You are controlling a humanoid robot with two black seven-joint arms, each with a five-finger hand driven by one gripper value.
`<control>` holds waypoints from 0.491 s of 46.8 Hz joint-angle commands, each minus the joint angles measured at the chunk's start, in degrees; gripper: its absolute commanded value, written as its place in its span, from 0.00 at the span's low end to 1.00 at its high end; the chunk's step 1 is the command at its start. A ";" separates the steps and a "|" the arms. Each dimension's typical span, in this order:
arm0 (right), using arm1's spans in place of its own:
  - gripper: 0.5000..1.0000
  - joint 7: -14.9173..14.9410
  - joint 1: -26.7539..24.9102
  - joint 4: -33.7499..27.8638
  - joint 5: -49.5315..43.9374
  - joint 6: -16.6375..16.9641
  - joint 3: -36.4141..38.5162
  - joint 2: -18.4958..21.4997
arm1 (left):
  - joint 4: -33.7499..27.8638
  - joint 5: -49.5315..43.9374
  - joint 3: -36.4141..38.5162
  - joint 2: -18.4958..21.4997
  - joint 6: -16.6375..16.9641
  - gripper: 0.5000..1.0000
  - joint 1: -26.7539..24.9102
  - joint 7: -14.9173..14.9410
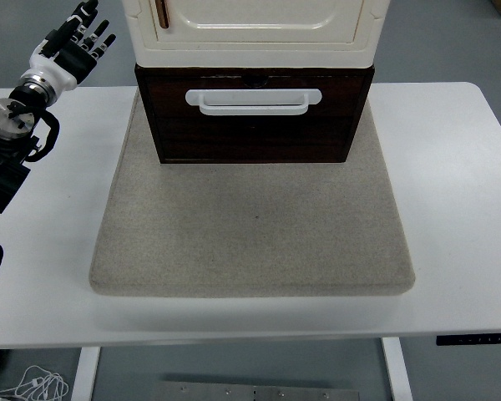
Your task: Open the drawer under the combination cabinet
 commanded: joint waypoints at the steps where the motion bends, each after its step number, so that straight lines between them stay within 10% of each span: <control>1: 0.85 0.00 0.00 0.00 -0.01 0.04 0.00 0.00 | 0.00 0.04 0.00 0.00 0.10 1.00 0.02 -0.04; 23: 0.86 0.00 0.00 0.00 -0.01 0.04 0.00 0.00 | 0.79 -0.66 -0.09 0.09 0.36 1.00 -0.25 -0.04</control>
